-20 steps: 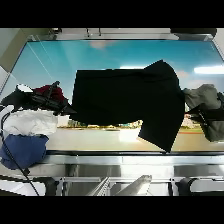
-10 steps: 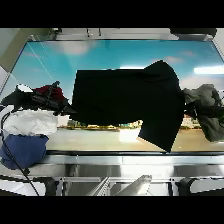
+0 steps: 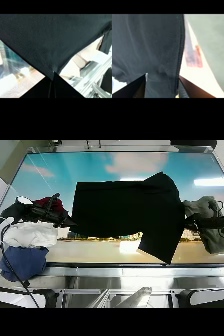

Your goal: Fold the shirts.

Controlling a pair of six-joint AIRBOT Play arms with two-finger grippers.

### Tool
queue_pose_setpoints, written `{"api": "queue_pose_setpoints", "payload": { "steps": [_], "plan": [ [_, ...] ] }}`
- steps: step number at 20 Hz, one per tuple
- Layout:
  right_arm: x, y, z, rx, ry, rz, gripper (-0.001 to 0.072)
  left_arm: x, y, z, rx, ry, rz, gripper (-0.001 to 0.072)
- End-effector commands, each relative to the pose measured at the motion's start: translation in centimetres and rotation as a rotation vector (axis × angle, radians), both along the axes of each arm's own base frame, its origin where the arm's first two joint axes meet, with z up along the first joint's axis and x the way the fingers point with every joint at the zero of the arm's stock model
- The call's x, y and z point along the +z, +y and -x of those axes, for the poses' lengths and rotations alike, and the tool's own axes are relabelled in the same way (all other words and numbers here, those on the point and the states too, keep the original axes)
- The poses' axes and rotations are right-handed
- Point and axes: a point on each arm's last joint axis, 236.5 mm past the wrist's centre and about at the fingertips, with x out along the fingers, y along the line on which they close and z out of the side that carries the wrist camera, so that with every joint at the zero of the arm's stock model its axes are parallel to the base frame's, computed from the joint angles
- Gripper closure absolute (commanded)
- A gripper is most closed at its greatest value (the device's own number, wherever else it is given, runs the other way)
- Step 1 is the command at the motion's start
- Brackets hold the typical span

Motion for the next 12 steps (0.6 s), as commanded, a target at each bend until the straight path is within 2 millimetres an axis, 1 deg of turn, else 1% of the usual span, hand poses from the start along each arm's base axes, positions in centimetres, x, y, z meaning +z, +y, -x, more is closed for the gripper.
{"api": "queue_pose_setpoints", "payload": {
  "steps": [1,3,4,5,6,8,12],
  "plan": [
    [0.0,0.8,-0.3,0.028,-0.002,0.001,0.0262,-0.1,0.1,-0.2,0.007,-0.006,-0.005,0.0693],
    [-0.4,1.3,-1.2,0.023,-0.017,0.024,0.0263,-0.1,0.1,-0.2,0.007,-0.005,-0.005,0.0693],
    [-0.4,1.7,-1.5,0.027,-0.025,0.025,0.0276,-0.1,0.1,-0.2,0.006,-0.005,-0.004,0.0693],
    [-0.3,2.1,-1.5,0.043,-0.035,0.024,0.0347,-0.1,0.1,-0.1,0.005,-0.003,-0.003,0.0693],
    [-0.1,2.1,-1.5,0.051,-0.042,0.026,0.0393,0.0,0.0,-0.1,0.002,-0.001,-0.001,0.0693],
    [0.3,1.4,-1.9,0.041,-0.054,0.029,0.0392,0.0,0.0,0.0,-0.001,0.002,0.001,0.0693],
    [2.2,0.7,-2.1,0.062,-0.079,0.003,0.0394,0.0,0.0,0.0,0.001,0.000,-0.001,0.0693]
  ]
}}
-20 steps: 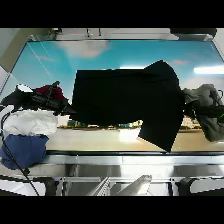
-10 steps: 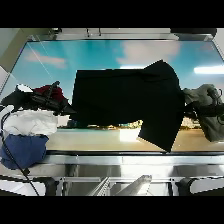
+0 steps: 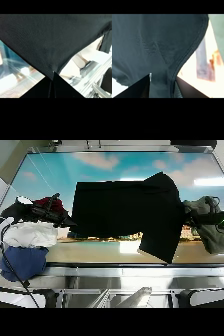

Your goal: Fold the shirts.

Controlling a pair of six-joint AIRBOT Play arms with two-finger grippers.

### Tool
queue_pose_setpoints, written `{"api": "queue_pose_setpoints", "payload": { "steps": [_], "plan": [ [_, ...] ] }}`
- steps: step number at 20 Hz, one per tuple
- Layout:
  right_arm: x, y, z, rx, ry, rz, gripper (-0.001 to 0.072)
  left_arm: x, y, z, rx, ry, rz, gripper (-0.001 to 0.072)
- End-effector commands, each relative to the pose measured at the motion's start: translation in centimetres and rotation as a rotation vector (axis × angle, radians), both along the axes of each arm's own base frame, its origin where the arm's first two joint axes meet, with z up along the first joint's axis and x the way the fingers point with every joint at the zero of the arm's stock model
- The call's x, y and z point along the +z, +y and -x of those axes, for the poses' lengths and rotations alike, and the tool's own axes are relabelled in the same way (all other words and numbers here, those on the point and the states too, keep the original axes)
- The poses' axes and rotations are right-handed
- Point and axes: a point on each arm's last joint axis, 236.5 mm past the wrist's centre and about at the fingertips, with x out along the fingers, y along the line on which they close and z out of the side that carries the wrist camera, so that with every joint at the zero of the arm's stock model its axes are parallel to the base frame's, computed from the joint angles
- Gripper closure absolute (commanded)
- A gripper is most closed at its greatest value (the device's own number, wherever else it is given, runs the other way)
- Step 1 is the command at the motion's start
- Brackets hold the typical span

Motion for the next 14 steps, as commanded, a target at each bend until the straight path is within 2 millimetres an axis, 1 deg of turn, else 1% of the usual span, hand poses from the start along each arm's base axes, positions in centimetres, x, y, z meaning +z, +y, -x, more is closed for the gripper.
{"api": "queue_pose_setpoints", "payload": {
  "steps": [1,2,5,7,8,9,10,12,13,14],
  "plan": [
    [1.3,0.0,0.0,0.021,-0.014,-0.028,0.0431,0.0,0.0,-0.1,0.002,-0.002,-0.002,0.0693],
    [1.4,0.3,0.2,0.034,-0.009,-0.038,0.0560,0.0,0.0,-0.1,0.002,-0.003,-0.002,0.0692],
    [1.1,0.9,0.3,0.053,0.000,-0.042,0.0568,0.0,0.0,-0.1,0.003,-0.003,-0.002,0.0693],
    [0.5,1.0,0.4,0.053,0.016,-0.052,0.0568,0.0,0.0,-0.1,0.000,-0.005,-0.002,0.0692],
    [0.0,1.1,0.5,0.047,0.032,-0.062,0.0581,0.0,0.0,-0.1,0.000,-0.004,-0.002,0.0693],
    [-0.3,1.1,0.7,0.045,0.046,-0.066,0.0686,0.0,0.0,-0.1,0.000,-0.004,-0.001,0.0693],
    [-0.5,1.1,0.7,0.043,0.051,-0.069,0.0696,0.0,0.0,0.0,-0.001,-0.003,0.001,0.0692],
    [-0.2,1.2,0.7,0.039,0.055,-0.078,0.0697,0.3,-0.2,-0.1,-0.001,-0.002,0.012,0.0692],
    [0.2,1.3,0.8,0.046,0.051,-0.081,0.0698,0.7,-0.3,-0.1,-0.008,-0.003,0.023,0.0693],
    [0.9,1.3,0.9,0.053,0.041,-0.081,0.0698,1.6,-0.5,-0.3,-0.020,-0.011,0.041,0.0692]
  ]
}}
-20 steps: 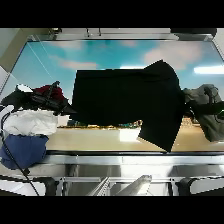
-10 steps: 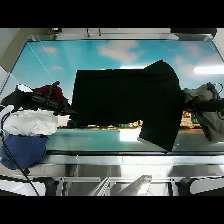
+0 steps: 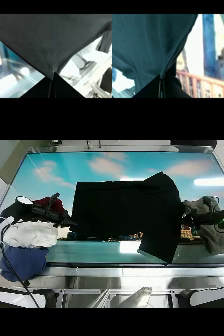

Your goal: Fold the shirts.

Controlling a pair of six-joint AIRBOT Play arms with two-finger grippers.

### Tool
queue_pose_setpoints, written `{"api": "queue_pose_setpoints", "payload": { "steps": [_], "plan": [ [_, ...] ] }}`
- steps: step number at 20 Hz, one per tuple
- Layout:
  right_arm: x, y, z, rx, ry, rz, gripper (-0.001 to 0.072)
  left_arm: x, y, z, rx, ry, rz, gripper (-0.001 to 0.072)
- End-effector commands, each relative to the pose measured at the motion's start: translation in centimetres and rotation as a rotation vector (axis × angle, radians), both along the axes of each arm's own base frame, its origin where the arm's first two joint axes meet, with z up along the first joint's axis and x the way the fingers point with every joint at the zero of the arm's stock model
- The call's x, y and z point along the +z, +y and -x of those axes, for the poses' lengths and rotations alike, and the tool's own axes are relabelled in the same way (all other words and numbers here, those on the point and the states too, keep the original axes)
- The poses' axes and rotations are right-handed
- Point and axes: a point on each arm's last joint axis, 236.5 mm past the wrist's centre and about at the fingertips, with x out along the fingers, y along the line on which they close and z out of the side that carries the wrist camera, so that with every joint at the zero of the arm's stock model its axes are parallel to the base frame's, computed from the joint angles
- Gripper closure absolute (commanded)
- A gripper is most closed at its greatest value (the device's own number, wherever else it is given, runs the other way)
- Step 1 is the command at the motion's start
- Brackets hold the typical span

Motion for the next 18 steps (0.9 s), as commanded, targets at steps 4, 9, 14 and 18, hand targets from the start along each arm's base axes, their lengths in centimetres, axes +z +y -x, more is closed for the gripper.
{"api": "queue_pose_setpoints", "payload": {
  "steps": [4,9,14,18],
  "plan": [
    [8.5,0.6,-0.5,0.022,-0.175,0.028,0.0698,10.3,-2.9,-2.3,-0.084,-0.117,0.256,0.0693],
    [31.8,1.8,-1.4,-0.090,-0.798,0.183,0.0698,29.0,-5.5,-2.7,-0.164,-0.480,0.656,0.0694],
    [55.6,2.8,9.5,-0.386,-1.429,0.578,0.0697,48.7,-4.1,7.7,-0.289,-1.089,0.788,0.0693],
    [65.0,5.4,20.0,-0.671,-1.751,0.904,0.0697,56.9,-2.7,17.3,-0.315,-1.493,0.629,0.0691]
  ]
}}
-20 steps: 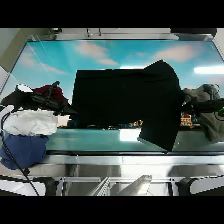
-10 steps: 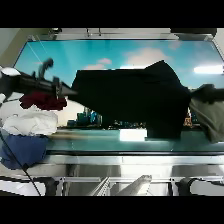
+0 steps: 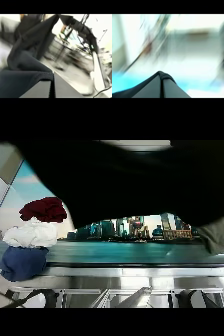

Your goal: Fold the shirts.

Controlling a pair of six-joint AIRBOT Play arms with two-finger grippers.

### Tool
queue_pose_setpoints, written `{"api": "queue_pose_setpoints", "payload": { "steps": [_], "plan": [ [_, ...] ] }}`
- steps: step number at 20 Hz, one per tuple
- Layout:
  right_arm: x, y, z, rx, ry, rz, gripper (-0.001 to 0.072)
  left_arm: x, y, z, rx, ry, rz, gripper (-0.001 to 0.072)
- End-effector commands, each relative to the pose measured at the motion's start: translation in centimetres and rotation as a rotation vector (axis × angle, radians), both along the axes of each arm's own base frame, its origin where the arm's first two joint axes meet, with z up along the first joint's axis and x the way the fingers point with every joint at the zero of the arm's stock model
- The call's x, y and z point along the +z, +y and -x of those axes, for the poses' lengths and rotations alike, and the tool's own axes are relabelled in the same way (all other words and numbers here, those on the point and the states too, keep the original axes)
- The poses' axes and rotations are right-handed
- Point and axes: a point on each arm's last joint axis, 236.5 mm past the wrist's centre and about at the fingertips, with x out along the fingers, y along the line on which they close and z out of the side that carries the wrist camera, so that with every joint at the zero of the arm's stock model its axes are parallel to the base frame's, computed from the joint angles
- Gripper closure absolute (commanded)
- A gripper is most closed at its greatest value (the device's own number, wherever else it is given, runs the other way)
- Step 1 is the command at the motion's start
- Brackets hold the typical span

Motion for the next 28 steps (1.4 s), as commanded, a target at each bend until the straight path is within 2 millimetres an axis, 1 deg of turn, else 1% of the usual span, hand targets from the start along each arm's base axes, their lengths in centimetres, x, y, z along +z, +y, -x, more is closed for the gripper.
{"api": "queue_pose_setpoints", "payload": {
  "steps": [1,2,3,4,5,7,8,9,10,11,12,13,15,16,17,19,20,21,23,25,27,28],
  "plan": [
    [8.2,2.9,9.5,-0.266,-0.352,0.136,0.0697,5.8,0.1,7.8,0.134,-0.290,-0.035,0.0690],
    [8.5,3.2,10.1,-0.279,-0.374,0.144,0.0698,5.9,0.7,7.8,0.201,-0.298,-0.053,0.0690],
    [8.4,3.0,9.9,-0.278,-0.368,0.145,0.0697,5.8,1.6,7.2,0.263,-0.286,-0.054,0.0690],
    [7.8,2.6,9.0,-0.263,-0.332,0.140,0.0697,5.2,2.7,6.1,0.311,-0.243,-0.041,0.0690],
    [6.7,2.0,7.4,-0.226,-0.277,0.122,0.0697,3.9,3.9,4.5,0.351,-0.171,-0.032,0.0690],
    [3.8,1.7,3.6,-0.064,-0.139,0.047,0.0696,-0.5,6.1,0.5,0.409,0.004,-0.044,0.0690],
    [1.4,1.7,1.2,0.062,-0.043,0.003,0.0697,-4.1,6.8,-2.0,0.424,0.121,-0.079,0.0690],
    [-0.7,1.4,-0.7,0.162,0.037,-0.046,0.0697,-7.6,6.8,-4.1,0.406,0.229,-0.114,0.0690],
    [-3.2,1.0,-2.8,0.249,0.119,-0.101,0.0697,-10.6,6.3,-5.8,0.367,0.307,-0.135,0.0690],
    [-6.2,0.6,-5.2,0.323,0.209,-0.158,0.0697,-13.5,5.6,-7.5,0.317,0.377,-0.142,0.0689],
    [-9.5,0.4,-7.6,0.386,0.296,-0.225,0.0697,-16.1,4.8,-9.2,0.273,0.450,-0.140,0.0690],
    [-12.9,0.4,-9.9,0.432,0.381,-0.287,0.0697,-19.0,4.3,-11.2,0.251,0.528,-0.142,0.0690],
    [-21.2,0.4,-14.8,0.471,0.567,-0.405,0.0697,-25.4,3.7,-15.0,0.251,0.668,-0.174,0.0691],
    [-25.9,0.0,-17.1,0.453,0.661,-0.450,0.0697,-28.6,3.9,-16.6,0.262,0.728,-0.203,0.0691],
    [-30.2,-0.3,-19.1,0.431,0.741,-0.481,0.0697,-32.1,4.2,-18.1,0.270,0.785,-0.245,0.0691],
    [-37.7,-1.5,-22.5,0.388,0.858,-0.578,0.0697,-37.8,5.0,-20.7,0.285,0.880,-0.305,0.0692],
    [-40.8,-2.3,-24.0,0.366,0.883,-0.633,0.0697,-40.1,5.5,-22.1,0.292,0.921,-0.311,0.0692],
    [-43.0,-3.0,-25.3,0.355,0.883,-0.682,0.0697,-41.8,6.0,-23.3,0.293,0.949,-0.310,0.0693],
    [-45.8,-3.9,-27.7,0.360,0.855,-0.755,0.0697,-44.5,6.8,-25.6,0.307,0.988,-0.311,0.0693],
    [-47.8,-4.7,-29.5,0.360,0.852,-0.791,0.0697,-45.9,7.4,-27.6,0.330,0.988,-0.305,0.0694],
    [-48.5,-5.5,-31.2,0.360,0.837,-0.795,0.0697,-46.8,8.0,-29.2,0.359,0.987,-0.296,0.0694],
    [-48.3,-6.0,-32.1,0.358,0.813,-0.805,0.0697,-46.9,8.2,-30.0,0.369,0.984,-0.292,0.0694]
  ]
}}
